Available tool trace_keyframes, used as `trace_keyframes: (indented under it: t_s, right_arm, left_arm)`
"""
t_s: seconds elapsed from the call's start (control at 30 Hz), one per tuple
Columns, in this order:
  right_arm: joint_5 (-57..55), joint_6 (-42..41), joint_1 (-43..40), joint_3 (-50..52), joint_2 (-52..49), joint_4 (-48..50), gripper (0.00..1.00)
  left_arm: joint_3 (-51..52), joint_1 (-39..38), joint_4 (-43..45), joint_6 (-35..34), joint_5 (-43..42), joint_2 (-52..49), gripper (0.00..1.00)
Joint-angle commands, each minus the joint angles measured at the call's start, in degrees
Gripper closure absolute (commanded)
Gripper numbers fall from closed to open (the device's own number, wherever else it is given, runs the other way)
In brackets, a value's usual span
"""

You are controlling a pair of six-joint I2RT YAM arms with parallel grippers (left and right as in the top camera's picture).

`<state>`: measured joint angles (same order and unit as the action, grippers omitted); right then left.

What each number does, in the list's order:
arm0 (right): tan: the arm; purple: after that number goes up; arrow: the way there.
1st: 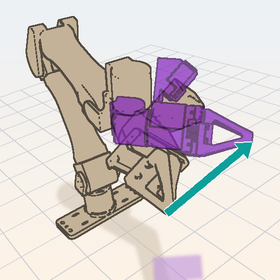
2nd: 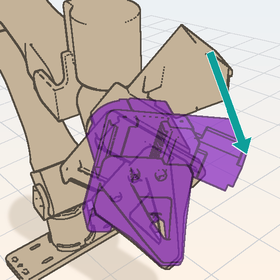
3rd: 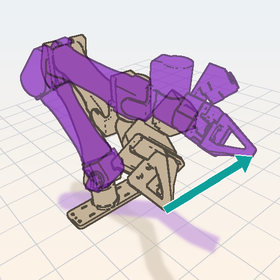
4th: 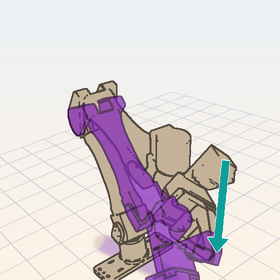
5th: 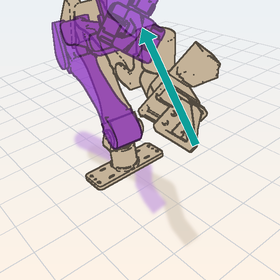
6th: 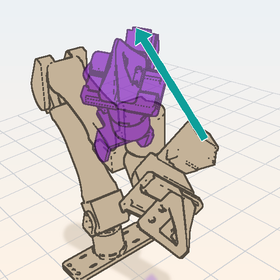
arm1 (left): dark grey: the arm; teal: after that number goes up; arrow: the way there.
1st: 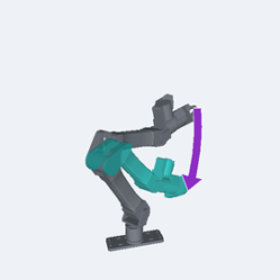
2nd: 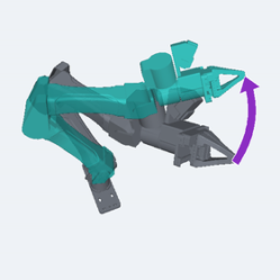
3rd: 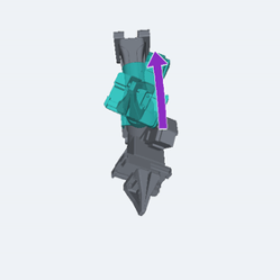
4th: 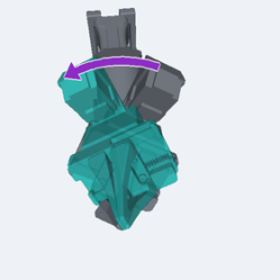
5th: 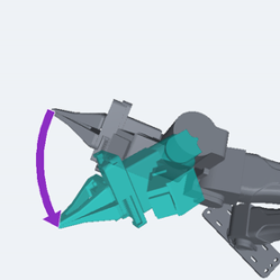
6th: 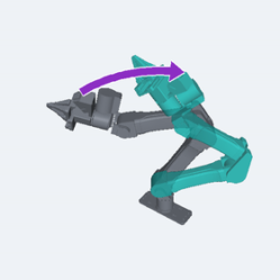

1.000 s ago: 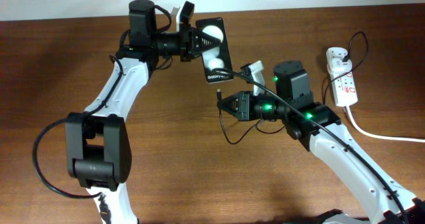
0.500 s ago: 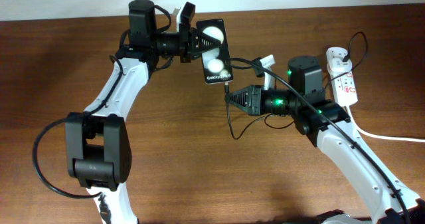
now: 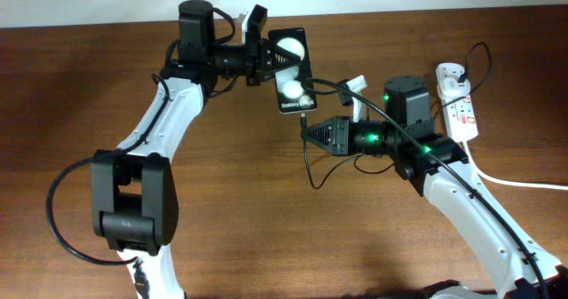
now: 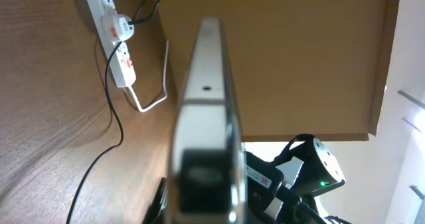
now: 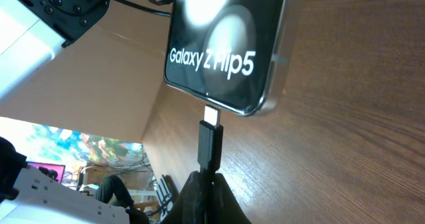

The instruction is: Plug charger to phone and switch on socket

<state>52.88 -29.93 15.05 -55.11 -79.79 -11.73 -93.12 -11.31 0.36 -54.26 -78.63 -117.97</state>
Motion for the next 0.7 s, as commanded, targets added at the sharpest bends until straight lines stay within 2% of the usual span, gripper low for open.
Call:
trace_keyframes:
  t_s: [0.0,0.67]
  right_arm:
    - [0.72,0.74,-0.02,0.48,-0.22,0.22,0.96]
    - [0.46,0.74,-0.04,0.48,-0.22,0.02,0.96]
  left_arm:
    - [-0.68,-0.7,0.46,-0.59,-0.46,-0.09,1.0]
    - [-0.68,-2.12,0.46,-0.61,0.66,-0.09,1.0]
